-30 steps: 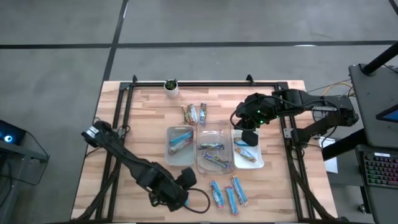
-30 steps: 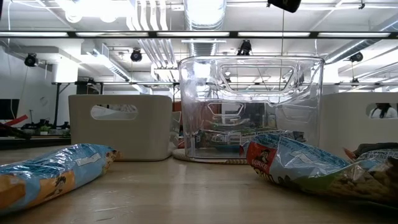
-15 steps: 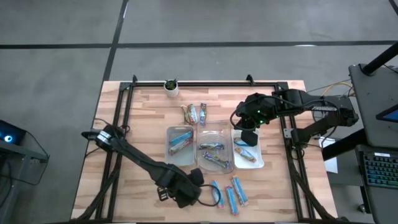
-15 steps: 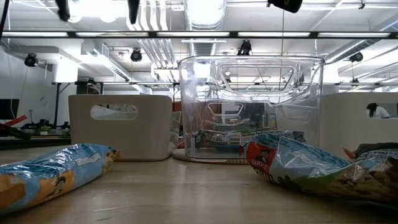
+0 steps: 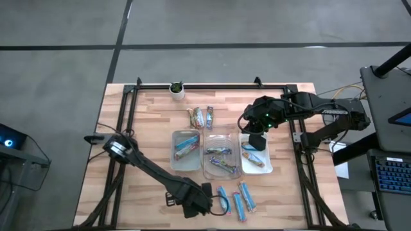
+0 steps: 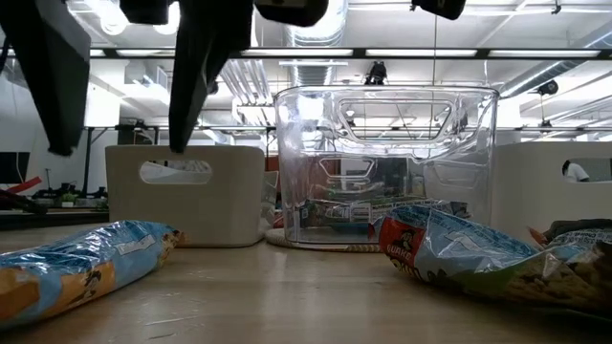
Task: Pick and place Granola Bars by type
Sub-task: Put the left yellow granola bar into the white bin
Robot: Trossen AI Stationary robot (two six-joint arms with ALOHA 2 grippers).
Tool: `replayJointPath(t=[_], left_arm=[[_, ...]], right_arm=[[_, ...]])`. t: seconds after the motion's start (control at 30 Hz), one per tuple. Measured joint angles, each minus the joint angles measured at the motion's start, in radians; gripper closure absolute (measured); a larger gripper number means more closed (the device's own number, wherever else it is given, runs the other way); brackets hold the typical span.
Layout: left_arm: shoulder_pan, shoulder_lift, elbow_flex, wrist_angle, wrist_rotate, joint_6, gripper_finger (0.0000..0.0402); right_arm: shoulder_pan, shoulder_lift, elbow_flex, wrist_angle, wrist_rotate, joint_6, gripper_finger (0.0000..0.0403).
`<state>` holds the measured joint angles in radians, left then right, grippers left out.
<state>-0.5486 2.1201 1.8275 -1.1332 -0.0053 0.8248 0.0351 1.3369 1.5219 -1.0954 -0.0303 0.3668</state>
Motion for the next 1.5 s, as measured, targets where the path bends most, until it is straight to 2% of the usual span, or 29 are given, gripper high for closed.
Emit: replayJointPath(t=[0.5, 1.1, 1.5], left_arm=[[0.000, 0.074, 0.000, 0.052, 0.015, 0.012, 0.0204], [-0.006, 0.074, -0.036, 0.011, 0.040, -0.011, 0.0204], [-0.006, 0.072, -0.086, 0.070, 0.040, 0.008, 0.0204]], right_arm=[[0.000, 0.000, 0.000, 0.001, 0.008, -0.008, 0.0394], [0.000, 0.000, 0.000, 0.002, 0.007, -0.011, 0.0394], [0.000, 0.000, 0.000, 0.010, 0.007, -0.011, 0.0394]])
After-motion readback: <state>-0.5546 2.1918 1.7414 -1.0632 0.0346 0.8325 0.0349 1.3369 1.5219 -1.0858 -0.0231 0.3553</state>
